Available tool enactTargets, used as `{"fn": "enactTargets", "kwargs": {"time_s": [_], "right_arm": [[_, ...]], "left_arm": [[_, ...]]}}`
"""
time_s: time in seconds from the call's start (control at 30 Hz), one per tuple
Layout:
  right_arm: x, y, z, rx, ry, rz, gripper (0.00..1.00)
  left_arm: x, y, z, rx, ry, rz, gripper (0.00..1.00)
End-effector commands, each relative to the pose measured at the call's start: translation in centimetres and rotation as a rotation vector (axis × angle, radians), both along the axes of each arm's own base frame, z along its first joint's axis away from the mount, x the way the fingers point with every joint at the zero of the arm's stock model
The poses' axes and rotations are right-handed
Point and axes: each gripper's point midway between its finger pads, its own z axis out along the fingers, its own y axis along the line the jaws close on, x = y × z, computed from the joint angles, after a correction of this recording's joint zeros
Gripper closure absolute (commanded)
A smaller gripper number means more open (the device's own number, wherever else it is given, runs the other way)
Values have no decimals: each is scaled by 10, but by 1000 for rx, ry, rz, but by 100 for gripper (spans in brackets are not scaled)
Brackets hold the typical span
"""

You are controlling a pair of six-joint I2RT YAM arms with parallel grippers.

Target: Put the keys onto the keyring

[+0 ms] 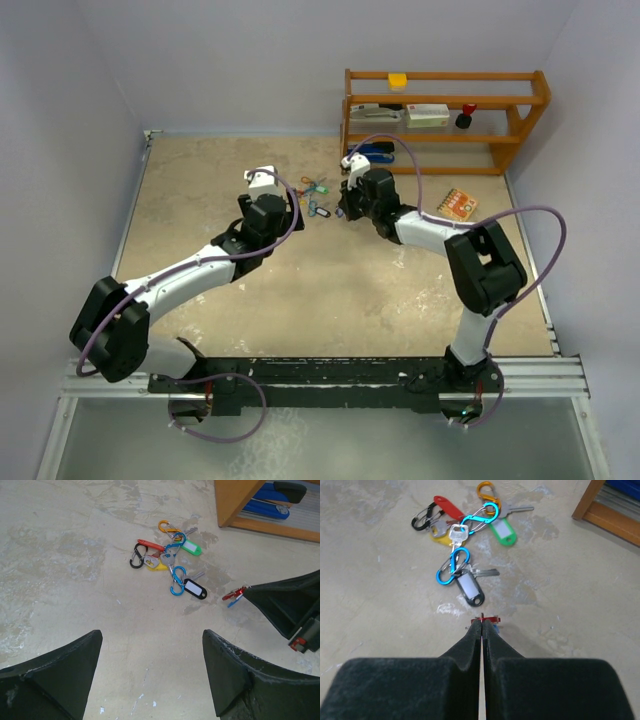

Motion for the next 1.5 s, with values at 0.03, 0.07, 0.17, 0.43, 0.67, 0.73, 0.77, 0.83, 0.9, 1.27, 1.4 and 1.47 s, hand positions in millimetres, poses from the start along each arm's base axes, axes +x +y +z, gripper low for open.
{"fn": "enactTargets", "kwargs": {"time_s": [0.03, 0.07, 0.17, 0.43, 0.67, 0.73, 0.77, 0.83, 0.9, 1.27, 1.4, 1.47], "right_arm": [[45, 5, 40, 42, -143, -74, 100], [49, 4, 39, 37, -145, -82, 100], [61, -1, 40, 33, -157, -129, 97], [58, -23, 49, 35, -188, -224, 49], [23, -66, 66, 94, -231, -390, 29], [7, -79, 67, 103, -239, -419, 24], [-3, -87, 63, 97, -233, -438, 23], [-19, -106, 67, 106, -242, -508, 22], [-38, -131, 73, 120, -267, -605, 18], [-124, -236, 57, 284, -296, -1119, 0], [-133, -242, 57, 303, -316, -1135, 0], [-133, -242, 56, 297, -313, -1132, 0]], "left_arm": [[1, 7, 19, -39, -46, 36, 21], [0, 7, 19, -41, -47, 37, 21], [0, 10, 20, -41, -48, 47, 21], [3, 18, 30, -47, -72, 83, 20], [3, 36, 45, -30, -118, 160, 20], [1, 45, 51, -20, -137, 192, 19], [-1, 52, 53, -16, -147, 211, 19], [-6, 62, 56, -11, -163, 241, 19], [-13, 74, 58, -11, -177, 282, 19], [-53, 136, 63, -26, -227, 509, 18], [-58, 143, 55, 0, -207, 540, 18], [-57, 139, 52, -7, -207, 516, 18]]}}
